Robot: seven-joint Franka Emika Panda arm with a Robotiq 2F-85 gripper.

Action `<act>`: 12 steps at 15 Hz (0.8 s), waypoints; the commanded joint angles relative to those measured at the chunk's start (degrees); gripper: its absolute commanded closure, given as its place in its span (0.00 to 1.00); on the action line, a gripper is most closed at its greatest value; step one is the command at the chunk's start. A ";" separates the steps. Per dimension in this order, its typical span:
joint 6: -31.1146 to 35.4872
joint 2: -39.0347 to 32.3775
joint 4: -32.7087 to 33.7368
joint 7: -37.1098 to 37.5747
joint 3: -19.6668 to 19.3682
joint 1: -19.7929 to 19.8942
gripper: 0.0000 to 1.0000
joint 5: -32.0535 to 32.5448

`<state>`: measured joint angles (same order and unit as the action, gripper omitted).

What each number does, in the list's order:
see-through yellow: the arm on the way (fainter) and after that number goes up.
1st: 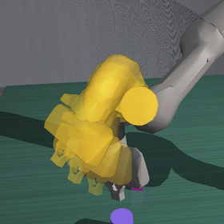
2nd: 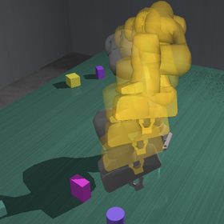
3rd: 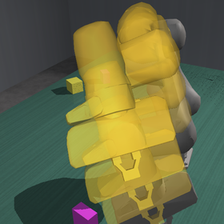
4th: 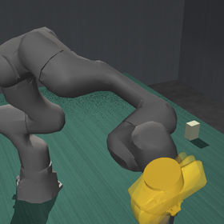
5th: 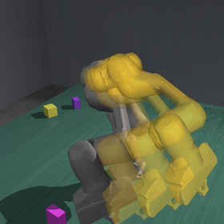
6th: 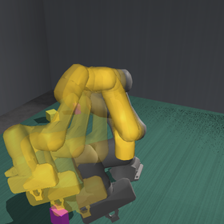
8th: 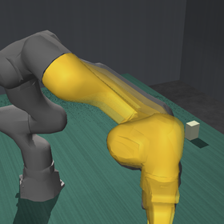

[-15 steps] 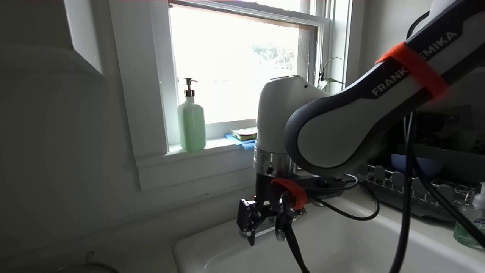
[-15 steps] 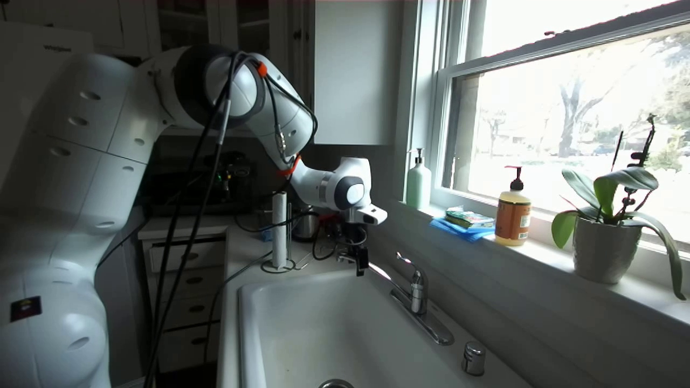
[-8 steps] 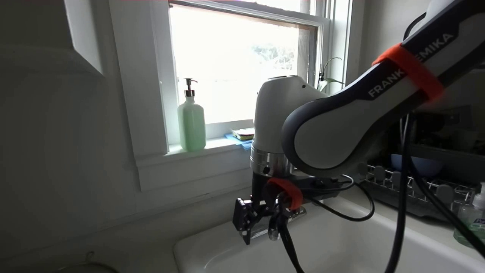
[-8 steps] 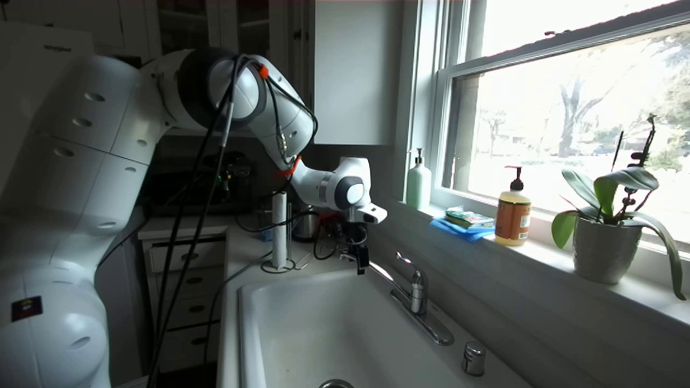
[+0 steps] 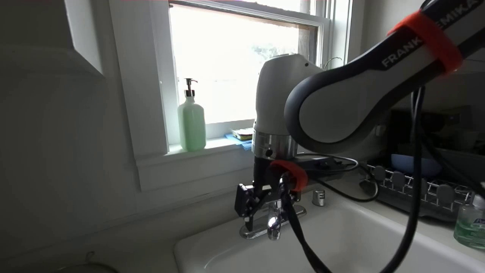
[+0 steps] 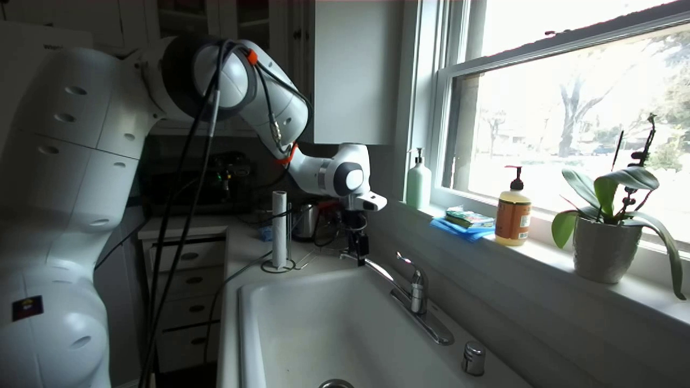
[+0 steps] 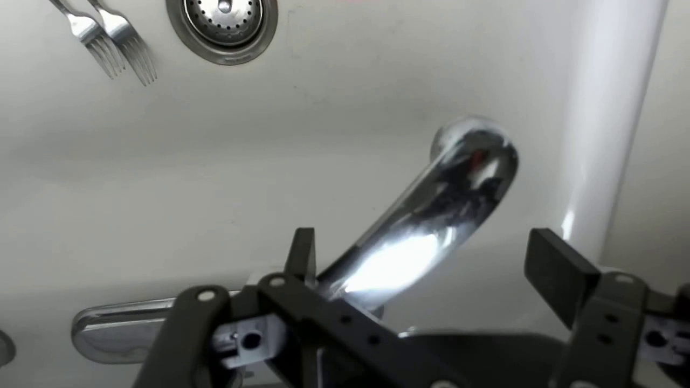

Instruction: Push the faucet to the left

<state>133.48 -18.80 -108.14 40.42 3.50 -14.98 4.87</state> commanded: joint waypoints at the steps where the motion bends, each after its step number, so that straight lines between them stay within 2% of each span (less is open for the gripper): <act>1: -6.47 6.00 -0.64 -0.53 0.30 -0.29 0.00 0.95; 7: -17.19 13.32 0.19 0.79 1.33 0.57 0.00 3.72; 10: -19.98 16.14 -0.15 0.00 2.00 1.11 0.00 4.38; 11: -18.03 13.98 0.59 -0.23 2.17 1.48 0.00 3.20; 12: -18.83 14.73 0.59 -0.24 2.37 1.57 0.00 3.44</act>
<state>114.83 -4.00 -107.73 40.10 4.28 -14.93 8.20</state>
